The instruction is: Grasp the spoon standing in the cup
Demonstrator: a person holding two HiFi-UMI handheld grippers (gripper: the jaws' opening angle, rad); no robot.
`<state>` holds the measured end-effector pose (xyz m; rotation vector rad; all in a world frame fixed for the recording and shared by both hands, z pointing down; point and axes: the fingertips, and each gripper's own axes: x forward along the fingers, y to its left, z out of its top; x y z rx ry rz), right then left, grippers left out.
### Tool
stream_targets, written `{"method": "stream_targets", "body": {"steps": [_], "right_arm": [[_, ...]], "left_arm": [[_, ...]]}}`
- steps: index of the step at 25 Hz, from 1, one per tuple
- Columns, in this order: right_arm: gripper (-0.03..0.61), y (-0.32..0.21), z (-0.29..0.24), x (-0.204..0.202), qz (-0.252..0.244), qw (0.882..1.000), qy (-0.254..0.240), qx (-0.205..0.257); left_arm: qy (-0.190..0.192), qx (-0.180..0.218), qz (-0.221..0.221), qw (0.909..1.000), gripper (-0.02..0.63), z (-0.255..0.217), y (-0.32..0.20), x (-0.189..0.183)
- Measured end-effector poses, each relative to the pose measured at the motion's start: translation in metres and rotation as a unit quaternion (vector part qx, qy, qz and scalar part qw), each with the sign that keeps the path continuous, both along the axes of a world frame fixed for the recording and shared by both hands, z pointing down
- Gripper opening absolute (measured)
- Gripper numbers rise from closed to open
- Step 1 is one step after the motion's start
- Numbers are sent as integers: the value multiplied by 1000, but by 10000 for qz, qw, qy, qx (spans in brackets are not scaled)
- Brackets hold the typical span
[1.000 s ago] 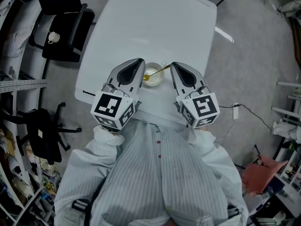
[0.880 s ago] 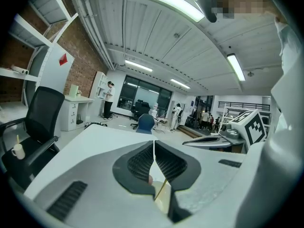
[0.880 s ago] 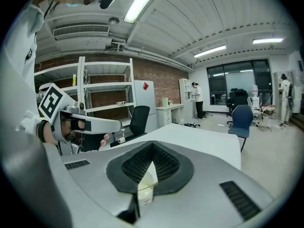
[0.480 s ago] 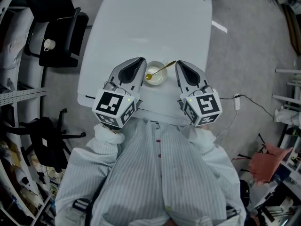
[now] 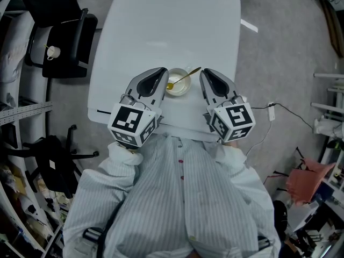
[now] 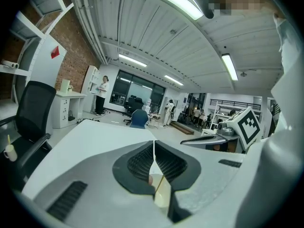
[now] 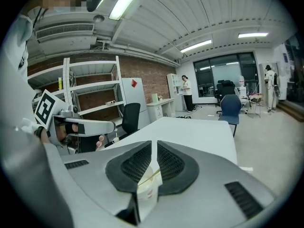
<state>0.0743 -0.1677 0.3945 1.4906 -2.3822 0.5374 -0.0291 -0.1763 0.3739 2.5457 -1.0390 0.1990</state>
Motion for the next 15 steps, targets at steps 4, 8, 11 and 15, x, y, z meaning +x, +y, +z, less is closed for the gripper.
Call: {"method": "stream_targets", "body": {"steps": [4, 8, 11, 15], "right_arm": [[24, 4, 12, 0, -2, 9998, -80, -174], [90, 8, 25, -1, -42, 9988, -244, -414], [105, 7, 33, -2, -50, 9979, -344, -538], [116, 4, 46, -4, -84, 9968, -425, -674]], "left_arm": [[-40, -21, 27, 10000, 17, 5, 2, 1], [-80, -84, 45, 9999, 17, 12, 4, -1], [-102, -129, 42, 9999, 17, 16, 5, -1], [-143, -194, 36, 9997, 17, 24, 6, -2]]}}
